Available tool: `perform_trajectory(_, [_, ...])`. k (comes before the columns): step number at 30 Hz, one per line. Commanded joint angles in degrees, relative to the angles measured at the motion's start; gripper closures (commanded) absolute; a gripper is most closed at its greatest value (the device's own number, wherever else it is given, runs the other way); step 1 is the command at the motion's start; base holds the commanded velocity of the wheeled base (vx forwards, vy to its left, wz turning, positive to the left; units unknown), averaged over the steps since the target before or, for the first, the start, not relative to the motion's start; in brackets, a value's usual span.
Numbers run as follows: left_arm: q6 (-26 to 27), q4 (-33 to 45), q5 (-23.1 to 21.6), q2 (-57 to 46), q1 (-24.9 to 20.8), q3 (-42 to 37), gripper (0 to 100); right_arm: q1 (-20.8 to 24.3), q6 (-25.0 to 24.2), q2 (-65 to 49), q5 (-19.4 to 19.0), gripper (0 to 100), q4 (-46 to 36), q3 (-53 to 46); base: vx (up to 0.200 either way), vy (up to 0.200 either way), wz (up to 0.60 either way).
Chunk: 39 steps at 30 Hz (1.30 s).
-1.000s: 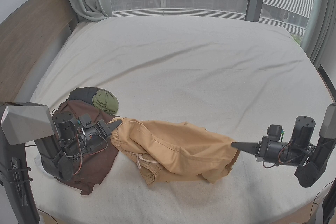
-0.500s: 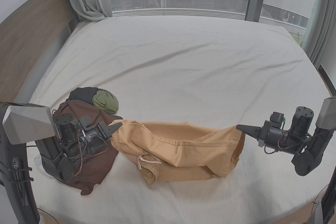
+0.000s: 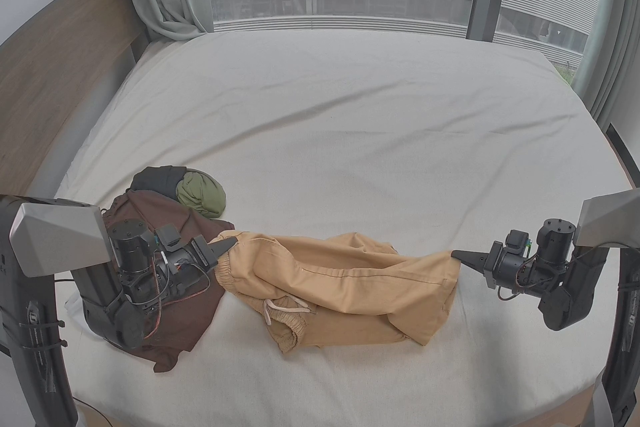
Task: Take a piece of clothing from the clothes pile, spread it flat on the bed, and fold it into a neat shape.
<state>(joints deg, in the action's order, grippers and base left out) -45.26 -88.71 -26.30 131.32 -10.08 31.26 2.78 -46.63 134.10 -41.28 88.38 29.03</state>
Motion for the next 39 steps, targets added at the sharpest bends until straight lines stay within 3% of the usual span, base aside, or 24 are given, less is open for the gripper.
perform_trajectory(1, [-0.1,-0.1,0.5,0.2,-0.1,0.2,100,-0.1,0.0,2.0,0.0,100,0.0,0.2,0.000,0.000,0.00])
perform_trajectory(4, [-0.1,-0.1,0.6,0.2,-0.1,0.3,100,0.3,0.0,1.4,0.0,100,0.0,0.0,0.000,0.000,0.00])
perform_trajectory(5, [-0.1,-0.1,0.6,0.2,-0.1,0.3,100,0.4,0.0,1.3,0.0,0,0.0,-0.1,0.000,0.000,0.00])
perform_trajectory(19, [-0.1,-0.1,0.6,0.2,-0.1,0.4,100,5.0,4.9,2.8,0.0,0,0.0,-4.6,0.000,0.000,0.00])
perform_trajectory(26, [-0.1,-0.1,0.6,0.1,0.0,0.5,100,10.7,8.7,4.4,0.3,0,0.1,-7.9,0.000,0.000,0.00])
perform_trajectory(31, [-0.1,0.0,0.6,0.1,0.0,0.5,100,13.4,9.5,4.9,3.7,0,0.1,-8.1,0.000,0.000,0.00])
perform_trajectory(39, [-0.1,-0.1,0.6,0.0,0.0,0.5,100,15.4,9.6,4.7,4.2,0,0.2,-9.3,0.000,0.000,0.00])
